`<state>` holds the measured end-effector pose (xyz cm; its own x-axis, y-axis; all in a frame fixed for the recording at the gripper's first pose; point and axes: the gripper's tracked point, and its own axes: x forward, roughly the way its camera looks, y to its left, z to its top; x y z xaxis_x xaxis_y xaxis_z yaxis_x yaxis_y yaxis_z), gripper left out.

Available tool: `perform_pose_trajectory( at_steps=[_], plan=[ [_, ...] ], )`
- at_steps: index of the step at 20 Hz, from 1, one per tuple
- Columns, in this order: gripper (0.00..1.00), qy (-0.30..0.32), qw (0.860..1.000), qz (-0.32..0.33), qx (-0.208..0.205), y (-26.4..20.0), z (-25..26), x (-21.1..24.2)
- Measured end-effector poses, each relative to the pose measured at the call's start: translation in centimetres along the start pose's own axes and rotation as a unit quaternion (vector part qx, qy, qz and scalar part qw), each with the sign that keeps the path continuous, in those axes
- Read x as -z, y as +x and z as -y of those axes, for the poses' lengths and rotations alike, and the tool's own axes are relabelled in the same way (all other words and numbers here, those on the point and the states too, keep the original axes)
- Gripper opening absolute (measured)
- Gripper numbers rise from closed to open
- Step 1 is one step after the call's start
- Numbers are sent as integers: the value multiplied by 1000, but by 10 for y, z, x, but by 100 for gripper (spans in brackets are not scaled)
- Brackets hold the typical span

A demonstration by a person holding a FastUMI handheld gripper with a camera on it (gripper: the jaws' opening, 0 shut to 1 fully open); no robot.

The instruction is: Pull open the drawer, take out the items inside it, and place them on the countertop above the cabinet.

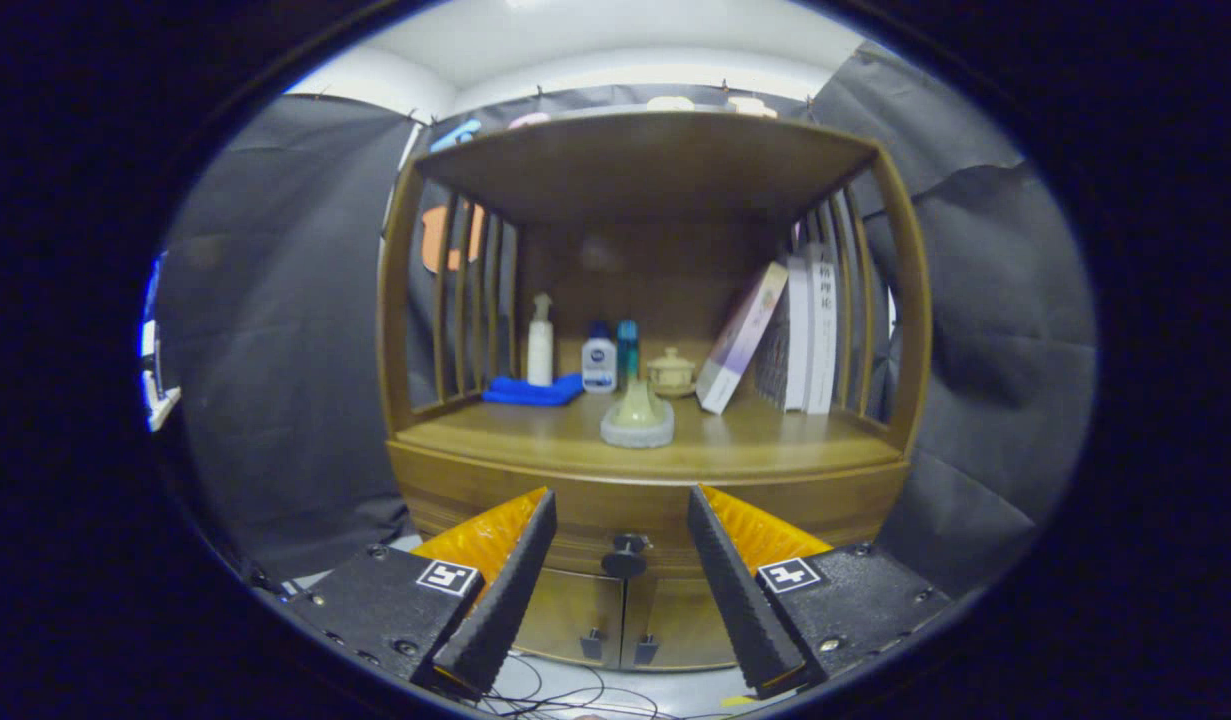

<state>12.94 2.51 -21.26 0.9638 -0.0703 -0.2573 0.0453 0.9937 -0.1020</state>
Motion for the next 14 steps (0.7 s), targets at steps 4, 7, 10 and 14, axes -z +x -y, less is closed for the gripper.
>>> perform_pose_trajectory(
  at_steps=[4,7,10,14],
  plan=[
    [88,0,999,25,-45,-73,0,-50],
    [87,2,997,44,-68,-119,6,-84],
    [88,0,995,59,-84,-160,14,-107],
    [96,0,993,82,-83,-196,31,-125]
  ],
)
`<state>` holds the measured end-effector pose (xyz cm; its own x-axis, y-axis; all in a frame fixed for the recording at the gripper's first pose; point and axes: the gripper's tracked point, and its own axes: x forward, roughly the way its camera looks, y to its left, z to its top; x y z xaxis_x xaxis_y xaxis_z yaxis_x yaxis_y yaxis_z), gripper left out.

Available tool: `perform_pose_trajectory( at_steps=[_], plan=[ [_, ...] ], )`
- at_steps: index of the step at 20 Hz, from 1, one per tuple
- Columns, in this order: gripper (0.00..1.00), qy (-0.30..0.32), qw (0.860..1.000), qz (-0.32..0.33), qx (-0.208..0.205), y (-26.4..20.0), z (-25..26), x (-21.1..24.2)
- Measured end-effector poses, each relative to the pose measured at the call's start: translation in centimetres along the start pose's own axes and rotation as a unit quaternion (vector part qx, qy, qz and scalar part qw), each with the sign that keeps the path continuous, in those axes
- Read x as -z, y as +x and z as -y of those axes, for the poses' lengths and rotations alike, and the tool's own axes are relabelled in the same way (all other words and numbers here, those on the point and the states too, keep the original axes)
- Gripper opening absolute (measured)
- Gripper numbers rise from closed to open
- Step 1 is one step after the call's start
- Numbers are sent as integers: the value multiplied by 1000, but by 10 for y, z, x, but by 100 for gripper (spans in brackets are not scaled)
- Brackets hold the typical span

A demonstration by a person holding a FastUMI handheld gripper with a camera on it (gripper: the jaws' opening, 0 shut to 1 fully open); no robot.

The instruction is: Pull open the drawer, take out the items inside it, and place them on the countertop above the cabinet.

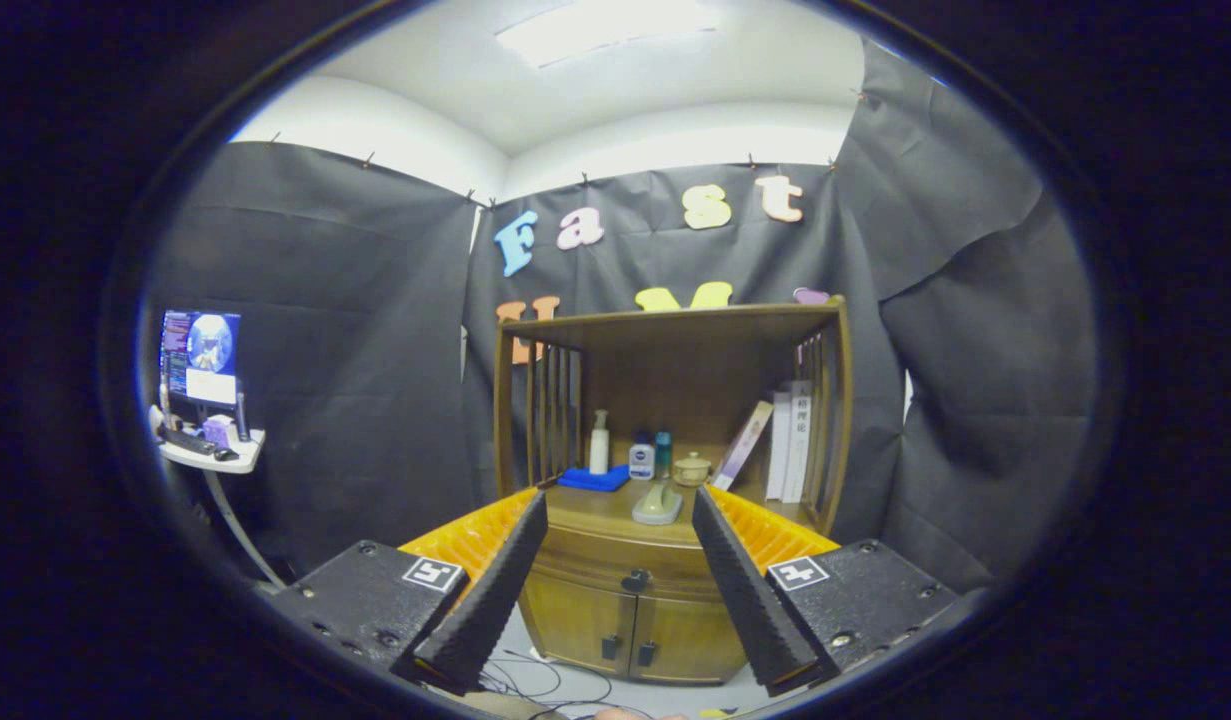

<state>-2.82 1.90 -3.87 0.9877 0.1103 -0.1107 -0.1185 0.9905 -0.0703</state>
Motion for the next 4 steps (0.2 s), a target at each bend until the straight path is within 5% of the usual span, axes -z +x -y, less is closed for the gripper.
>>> perform_pose_trajectory(
  at_steps=[4],
  plan=[
    [96,7,1000,23,3,-24,16,-10]
  ],
)
